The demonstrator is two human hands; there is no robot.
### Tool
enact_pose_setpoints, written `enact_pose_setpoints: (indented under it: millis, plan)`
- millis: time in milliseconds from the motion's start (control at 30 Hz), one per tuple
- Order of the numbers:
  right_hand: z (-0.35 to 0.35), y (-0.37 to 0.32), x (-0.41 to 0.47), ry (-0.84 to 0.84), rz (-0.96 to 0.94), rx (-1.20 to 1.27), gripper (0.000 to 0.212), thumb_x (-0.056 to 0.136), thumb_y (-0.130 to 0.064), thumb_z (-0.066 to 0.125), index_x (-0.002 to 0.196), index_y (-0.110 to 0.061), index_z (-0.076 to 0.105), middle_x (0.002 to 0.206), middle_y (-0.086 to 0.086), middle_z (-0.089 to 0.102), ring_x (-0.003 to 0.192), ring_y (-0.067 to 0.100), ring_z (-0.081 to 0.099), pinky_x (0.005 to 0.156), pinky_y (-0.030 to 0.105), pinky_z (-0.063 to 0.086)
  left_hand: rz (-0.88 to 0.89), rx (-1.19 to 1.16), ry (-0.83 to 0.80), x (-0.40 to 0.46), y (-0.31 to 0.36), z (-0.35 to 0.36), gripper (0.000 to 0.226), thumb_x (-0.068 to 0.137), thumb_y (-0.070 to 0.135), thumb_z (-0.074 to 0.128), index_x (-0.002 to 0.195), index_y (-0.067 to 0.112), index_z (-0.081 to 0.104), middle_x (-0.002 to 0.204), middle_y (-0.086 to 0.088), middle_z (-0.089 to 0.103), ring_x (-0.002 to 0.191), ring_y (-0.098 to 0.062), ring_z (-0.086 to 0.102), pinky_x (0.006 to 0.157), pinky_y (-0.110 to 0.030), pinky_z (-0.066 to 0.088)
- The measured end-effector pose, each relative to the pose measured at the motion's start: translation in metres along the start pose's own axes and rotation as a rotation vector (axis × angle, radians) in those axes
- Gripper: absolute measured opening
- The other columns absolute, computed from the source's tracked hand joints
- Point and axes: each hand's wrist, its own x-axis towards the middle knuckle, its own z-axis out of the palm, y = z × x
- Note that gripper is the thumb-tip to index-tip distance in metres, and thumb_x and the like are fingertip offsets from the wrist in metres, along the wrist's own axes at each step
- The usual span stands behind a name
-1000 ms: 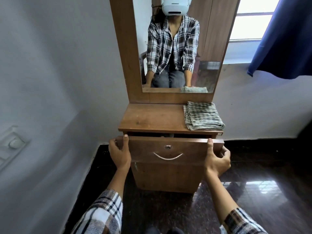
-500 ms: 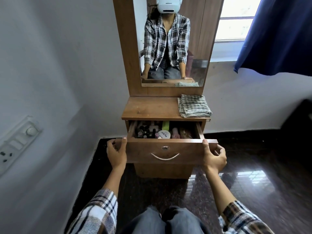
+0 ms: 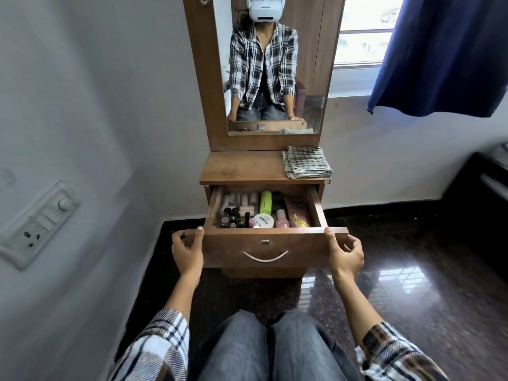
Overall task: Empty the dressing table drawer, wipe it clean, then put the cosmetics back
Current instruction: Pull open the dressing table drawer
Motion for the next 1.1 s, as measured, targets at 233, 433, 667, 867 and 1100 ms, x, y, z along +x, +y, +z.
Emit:
enact_pose_setpoints:
  millis: [233,433,667,867,1100]
  plan:
    - [-0.017,0.005,-0.015,0.0,-0.003,0.0,0.04,0.072,-0.043,0.077,0.097,-0.017,0.057,0.097,-0.001,0.06,0.092,0.016,0.058,0.086,0.034,0.05,0.015,0.032,-0.019,-0.014,-0.007,-0.018,0.046,0.086,0.041,0.061,0.12,0.015,0.044,0.129,-0.015,0.047,0.112,-0.027,0.051,0.085,-0.034,0.044]
    - [-0.028,0.006,-0.026,-0.002,-0.01,0.01,0.043,0.074,-0.04,0.077,0.102,-0.011,0.059,0.097,0.0,0.059,0.091,0.015,0.057,0.08,0.028,0.047,0.03,0.04,-0.012,-0.029,-0.006,-0.027,0.047,0.086,0.039,0.061,0.121,0.012,0.045,0.128,-0.016,0.047,0.112,-0.027,0.051,0.082,-0.032,0.043]
    - [-0.041,0.014,-0.038,-0.018,-0.01,0.011,0.042,0.073,-0.045,0.076,0.099,-0.018,0.056,0.098,0.0,0.061,0.093,0.017,0.059,0.085,0.033,0.05,0.015,0.049,0.004,-0.051,-0.004,-0.038,0.046,0.087,0.04,0.06,0.12,0.013,0.045,0.129,-0.015,0.047,0.113,-0.028,0.051,0.081,-0.032,0.043]
    - [-0.047,0.016,-0.039,-0.053,-0.013,-0.016,0.044,0.073,-0.048,0.075,0.101,-0.02,0.055,0.103,0.002,0.061,0.1,0.019,0.059,0.091,0.038,0.051,-0.014,0.051,-0.022,-0.057,0.002,-0.045,0.046,0.087,0.039,0.06,0.123,0.013,0.044,0.131,-0.016,0.047,0.113,-0.028,0.05,0.081,-0.031,0.043]
    - [-0.047,0.015,-0.038,-0.062,0.007,-0.01,0.049,0.077,-0.041,0.074,0.111,-0.01,0.057,0.109,0.008,0.063,0.096,0.017,0.057,0.083,0.027,0.045,-0.018,0.038,-0.023,-0.056,0.001,-0.045,0.046,0.086,0.039,0.061,0.12,0.013,0.045,0.128,-0.016,0.049,0.106,-0.021,0.051,0.08,-0.031,0.043]
